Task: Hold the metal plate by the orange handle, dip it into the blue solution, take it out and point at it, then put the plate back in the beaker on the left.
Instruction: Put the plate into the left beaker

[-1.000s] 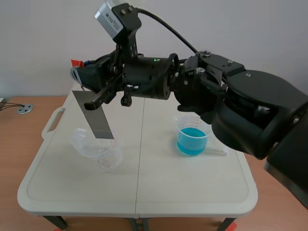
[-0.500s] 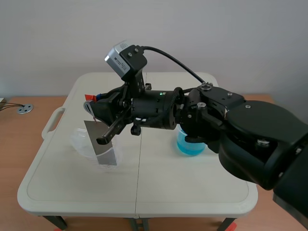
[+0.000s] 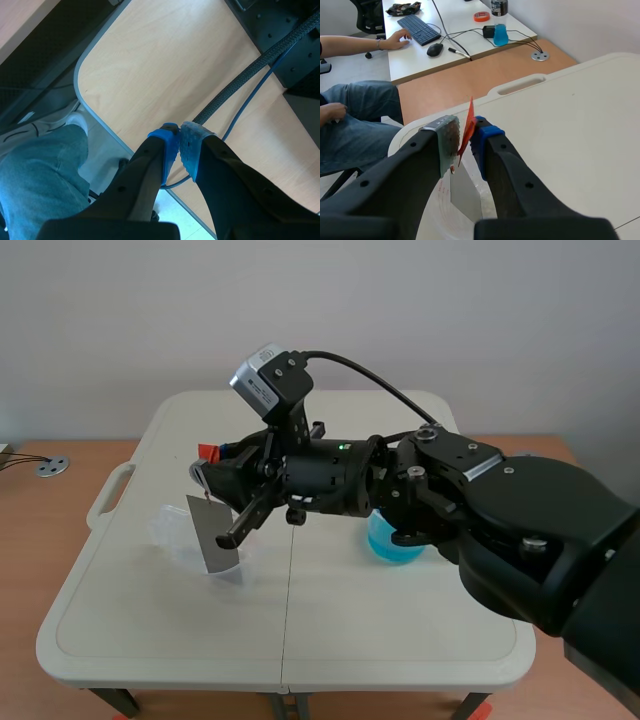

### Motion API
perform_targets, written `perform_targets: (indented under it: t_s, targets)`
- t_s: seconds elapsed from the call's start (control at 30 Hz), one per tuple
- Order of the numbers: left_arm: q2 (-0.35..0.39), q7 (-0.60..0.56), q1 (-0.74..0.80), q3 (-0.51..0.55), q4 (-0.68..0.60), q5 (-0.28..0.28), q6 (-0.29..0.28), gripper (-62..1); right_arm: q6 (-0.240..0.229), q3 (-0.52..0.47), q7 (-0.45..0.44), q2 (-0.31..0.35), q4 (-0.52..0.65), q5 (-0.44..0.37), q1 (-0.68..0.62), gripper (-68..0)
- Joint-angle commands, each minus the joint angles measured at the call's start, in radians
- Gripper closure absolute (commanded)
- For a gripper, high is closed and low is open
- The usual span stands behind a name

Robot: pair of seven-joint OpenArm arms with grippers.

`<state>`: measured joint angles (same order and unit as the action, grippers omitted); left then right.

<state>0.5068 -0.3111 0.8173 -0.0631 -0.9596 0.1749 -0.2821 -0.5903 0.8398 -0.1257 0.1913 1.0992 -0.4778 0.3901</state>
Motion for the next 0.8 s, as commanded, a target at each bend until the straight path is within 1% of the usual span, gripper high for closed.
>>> perform_targets:
  t_s: [0.0, 0.1, 0.13, 0.17, 0.2, 0.23, 0.3, 0.33, 0.37, 0.4, 0.47, 0.57, 0.63, 0.77]
  targets:
    - [0.000, -0.007, 0.010, 0.005, -0.008, -0.005, -0.001, -5.8, 0.000, -0.002, 0.002, 0.002, 0.003, 0.003, 0.032, -11.8]
    - [0.000, -0.007, 0.010, 0.005, -0.008, -0.005, -0.001, -5.8, 0.004, -0.002, 0.003, 0.002, 0.003, 0.003, 0.050, -18.1]
    - [0.000, -0.006, 0.010, 0.005, -0.008, -0.005, -0.001, -6.8, 0.004, -0.002, 0.004, 0.002, 0.003, 0.003, 0.056, -21.0]
    - [0.000, -0.006, 0.010, 0.005, -0.008, -0.005, -0.001, -10.2, 0.007, -0.002, 0.004, 0.003, 0.003, 0.003, 0.061, -24.1]
    - [0.000, -0.006, 0.010, 0.005, -0.008, -0.005, -0.001, -16.1, 0.020, -0.003, 0.004, 0.003, 0.003, 0.003, 0.064, -27.3]
    - [0.000, -0.006, 0.010, 0.005, -0.008, -0.005, -0.001, -24.0, 0.036, -0.004, 0.008, 0.003, 0.003, 0.003, 0.068, -30.3]
    - [0.001, -0.007, 0.010, 0.005, -0.008, -0.004, 0.005, -44.2, 0.079, -0.010, 0.030, 0.004, 0.003, 0.003, 0.073, -35.1]
    - [0.001, -0.008, 0.010, 0.005, -0.008, -0.005, 0.008, -54.4, 0.095, -0.015, 0.042, 0.006, 0.003, 0.003, 0.077, -36.3]
    - [0.000, -0.008, 0.011, 0.005, -0.008, -0.005, 0.008, -62.3, 0.112, -0.022, 0.055, 0.007, 0.003, 0.003, 0.078, -37.3]
    - [0.000, -0.011, 0.011, 0.005, -0.008, -0.005, 0.008, -62.3, 0.123, -0.028, 0.060, 0.010, 0.003, 0.002, 0.078, -38.4]
    - [0.000, -0.011, 0.011, 0.005, -0.008, -0.005, 0.007, -62.3, 0.123, -0.039, 0.054, 0.014, 0.003, -0.002, 0.078, -40.9]
    - [0.000, -0.011, 0.011, 0.005, -0.008, -0.005, 0.007, -62.3, 0.123, -0.051, 0.023, 0.014, 0.003, -0.005, 0.079, -47.9]
    - [0.000, -0.011, 0.011, 0.005, -0.008, -0.005, 0.007, -62.3, 0.119, -0.059, -0.004, 0.014, 0.006, -0.005, 0.079, -51.4]
    - [0.000, -0.011, 0.011, 0.005, -0.008, -0.005, 0.006, -62.3, 0.119, -0.090, -0.009, 0.015, 0.024, -0.006, 0.078, -58.5]
